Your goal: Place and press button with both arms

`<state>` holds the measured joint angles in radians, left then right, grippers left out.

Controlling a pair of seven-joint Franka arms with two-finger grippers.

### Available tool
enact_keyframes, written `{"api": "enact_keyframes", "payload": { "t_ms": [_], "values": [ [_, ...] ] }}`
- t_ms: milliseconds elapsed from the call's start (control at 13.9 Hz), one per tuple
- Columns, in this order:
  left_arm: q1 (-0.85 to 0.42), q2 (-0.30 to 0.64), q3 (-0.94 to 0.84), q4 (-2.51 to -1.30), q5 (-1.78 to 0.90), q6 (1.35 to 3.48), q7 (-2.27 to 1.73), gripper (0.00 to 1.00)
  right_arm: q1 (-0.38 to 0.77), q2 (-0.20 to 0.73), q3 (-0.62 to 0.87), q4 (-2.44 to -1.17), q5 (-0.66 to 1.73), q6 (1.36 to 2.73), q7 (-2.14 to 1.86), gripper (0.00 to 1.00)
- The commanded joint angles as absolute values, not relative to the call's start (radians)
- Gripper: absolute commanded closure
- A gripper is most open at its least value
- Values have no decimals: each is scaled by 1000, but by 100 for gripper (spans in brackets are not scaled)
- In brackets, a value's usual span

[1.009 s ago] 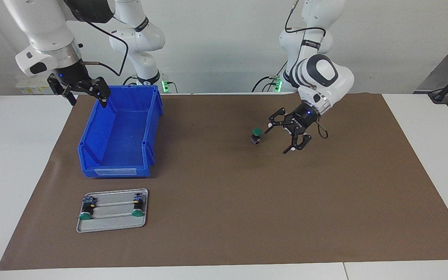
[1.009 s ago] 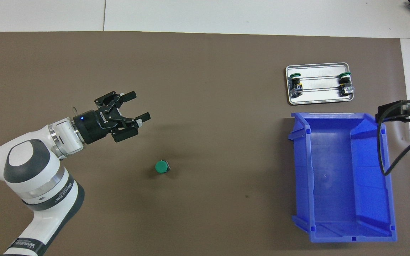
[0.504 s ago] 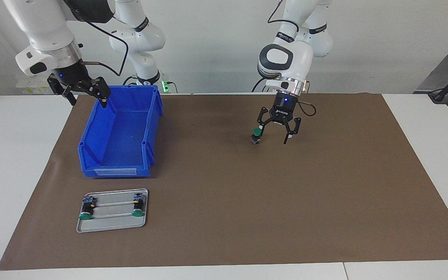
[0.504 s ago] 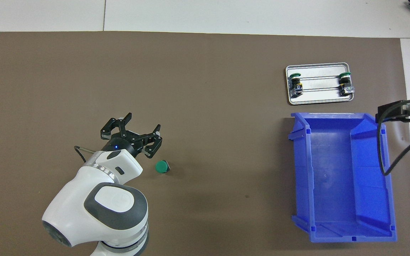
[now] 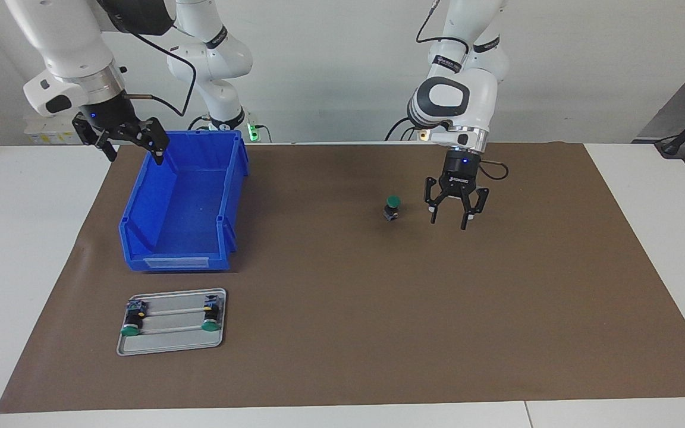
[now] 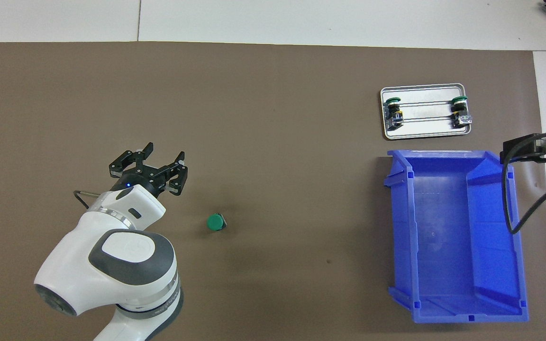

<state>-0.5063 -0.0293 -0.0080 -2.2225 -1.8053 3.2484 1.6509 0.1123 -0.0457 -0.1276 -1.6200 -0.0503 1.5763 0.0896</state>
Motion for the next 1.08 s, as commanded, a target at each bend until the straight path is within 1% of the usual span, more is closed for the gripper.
{"api": "enact_keyframes", "payload": {
  "t_ms": [0, 144, 432, 649, 793, 1009],
  "values": [
    [-387, -17, -9, -2157, -1790, 3105, 1644, 28, 107, -60, -121, -1628, -43, 1568, 95, 0],
    [-335, -6, -11, -2113, -1789, 3059, 1640, 28, 107, -60, -121, -1628, -43, 1568, 95, 0],
    [-282, 61, -8, -1962, -1784, 3059, 1522, 28, 107, -60, -121, -1628, -43, 1566, 95, 0],
    [-230, 71, -14, -1933, -1783, 3057, 1479, 28, 107, -60, -121, -1628, -43, 1568, 95, 0],
    [-209, 95, -8, -1869, -1770, 3057, 1317, 27, 107, -60, -121, -1628, -43, 1568, 95, 0],
    [-178, 97, -11, -1839, -1718, 3056, 1127, 27, 107, -60, -121, -1626, -43, 1568, 95, 0]
  ]
}}
